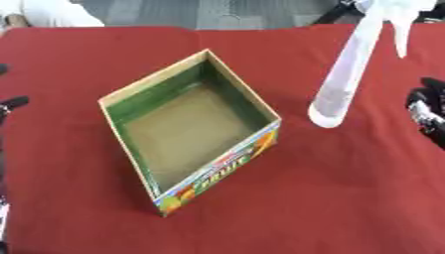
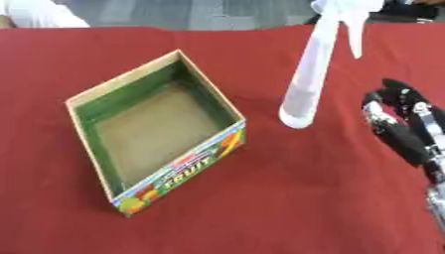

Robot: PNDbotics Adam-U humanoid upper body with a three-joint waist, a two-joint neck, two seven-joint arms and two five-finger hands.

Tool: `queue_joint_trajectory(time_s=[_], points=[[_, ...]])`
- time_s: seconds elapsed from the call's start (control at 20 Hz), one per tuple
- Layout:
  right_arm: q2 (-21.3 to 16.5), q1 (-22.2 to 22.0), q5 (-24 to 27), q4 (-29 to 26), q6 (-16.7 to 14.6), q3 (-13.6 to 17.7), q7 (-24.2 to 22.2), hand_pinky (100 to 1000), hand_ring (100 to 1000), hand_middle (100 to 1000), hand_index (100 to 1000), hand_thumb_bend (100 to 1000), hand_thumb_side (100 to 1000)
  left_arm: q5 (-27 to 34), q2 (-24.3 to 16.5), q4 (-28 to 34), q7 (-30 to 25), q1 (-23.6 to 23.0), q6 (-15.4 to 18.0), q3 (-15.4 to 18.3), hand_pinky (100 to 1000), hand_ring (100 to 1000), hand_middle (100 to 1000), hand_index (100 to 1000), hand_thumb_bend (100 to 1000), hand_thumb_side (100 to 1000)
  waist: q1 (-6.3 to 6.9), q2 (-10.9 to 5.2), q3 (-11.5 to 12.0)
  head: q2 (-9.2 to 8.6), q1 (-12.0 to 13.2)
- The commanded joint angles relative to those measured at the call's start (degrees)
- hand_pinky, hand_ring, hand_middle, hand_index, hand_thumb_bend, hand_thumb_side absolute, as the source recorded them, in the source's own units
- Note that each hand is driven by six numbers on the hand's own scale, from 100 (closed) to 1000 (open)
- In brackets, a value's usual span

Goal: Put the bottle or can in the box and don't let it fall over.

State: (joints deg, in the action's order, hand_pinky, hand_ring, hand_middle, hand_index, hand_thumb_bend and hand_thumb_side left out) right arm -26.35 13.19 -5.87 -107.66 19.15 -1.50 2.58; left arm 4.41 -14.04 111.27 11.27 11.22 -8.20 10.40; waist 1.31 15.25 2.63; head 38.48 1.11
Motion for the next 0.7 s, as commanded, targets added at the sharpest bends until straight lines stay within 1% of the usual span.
queue_joint_trajectory(time_s=[0.05, 0.2, 0.4, 0.7], points=[[-0.6, 1.5, 0.8, 0.6, -0.1, 0.0, -0.3, 1000, 933, 857, 955, 100, 662, 0.2, -0.4, 1.0, -0.3, 0.6, 0.1, 0.0, 731, 1000, 969, 749, 205, 862, -0.07, -1.0, 0.1, -0.21, -0.1], [-0.6, 2.3, 1.0, 1.6, 0.1, -0.2, -0.9, 1000, 932, 857, 956, 100, 628, 0.2, -0.3, 0.9, -0.3, 0.5, 0.1, 0.1, 731, 1000, 970, 748, 205, 864, -0.18, -0.97, 0.2, -0.21, -0.1], [0.0, 3.1, 0.4, 2.8, 0.4, -0.8, -1.1, 1000, 930, 857, 958, 100, 614, 0.2, -0.3, 0.9, -0.4, 0.5, 0.1, 0.1, 731, 1000, 969, 748, 205, 863, -0.21, -0.97, 0.3, -0.38, -0.4], [1.0, 5.2, -0.7, 4.4, 0.5, -2.6, 1.0, 1000, 929, 857, 961, 100, 601, 0.3, -0.2, 0.8, -0.8, 0.5, 0.1, 0.0, 731, 1000, 970, 748, 205, 864, -0.05, -0.94, 0.4, -0.8, -1.4]])
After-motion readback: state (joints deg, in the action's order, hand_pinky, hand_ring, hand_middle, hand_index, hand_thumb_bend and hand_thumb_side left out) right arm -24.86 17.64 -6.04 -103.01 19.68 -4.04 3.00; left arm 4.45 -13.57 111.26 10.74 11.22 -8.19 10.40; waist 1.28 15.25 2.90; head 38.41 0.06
